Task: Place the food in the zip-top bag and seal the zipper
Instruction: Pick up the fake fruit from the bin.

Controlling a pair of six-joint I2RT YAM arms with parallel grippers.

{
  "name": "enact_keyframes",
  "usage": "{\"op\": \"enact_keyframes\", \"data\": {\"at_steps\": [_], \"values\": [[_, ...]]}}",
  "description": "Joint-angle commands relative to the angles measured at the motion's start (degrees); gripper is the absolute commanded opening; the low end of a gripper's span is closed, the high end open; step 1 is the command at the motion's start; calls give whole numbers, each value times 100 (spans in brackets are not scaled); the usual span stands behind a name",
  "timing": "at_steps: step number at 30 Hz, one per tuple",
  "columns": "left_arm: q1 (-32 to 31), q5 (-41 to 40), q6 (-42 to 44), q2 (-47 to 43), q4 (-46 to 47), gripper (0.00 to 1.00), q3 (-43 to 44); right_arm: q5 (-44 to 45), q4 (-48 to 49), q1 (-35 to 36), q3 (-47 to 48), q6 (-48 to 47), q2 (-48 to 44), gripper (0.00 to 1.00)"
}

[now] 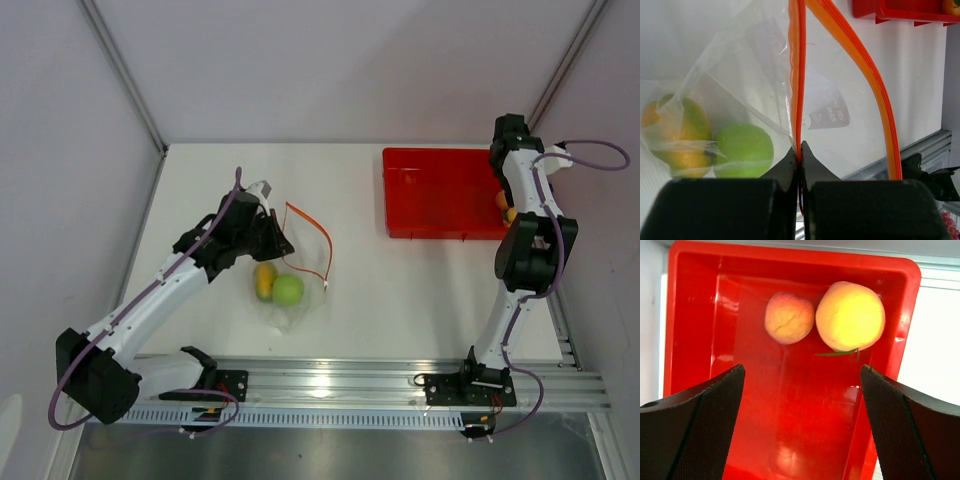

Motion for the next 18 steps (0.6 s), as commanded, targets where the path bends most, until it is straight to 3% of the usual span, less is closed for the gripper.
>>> {"op": "enact_keyframes", "data": {"at_steps": [1,9,18], "values": [[-61,272,-220,126,241,0,-60,506,-376,-104,90,766,124,96],[-70,343,-247,320,267,0,27,656,-1044,-306,398,1338,608,96],[-122,413,-273,372,311,1,28,700,-799,-324,442,1093,819,96]]}}
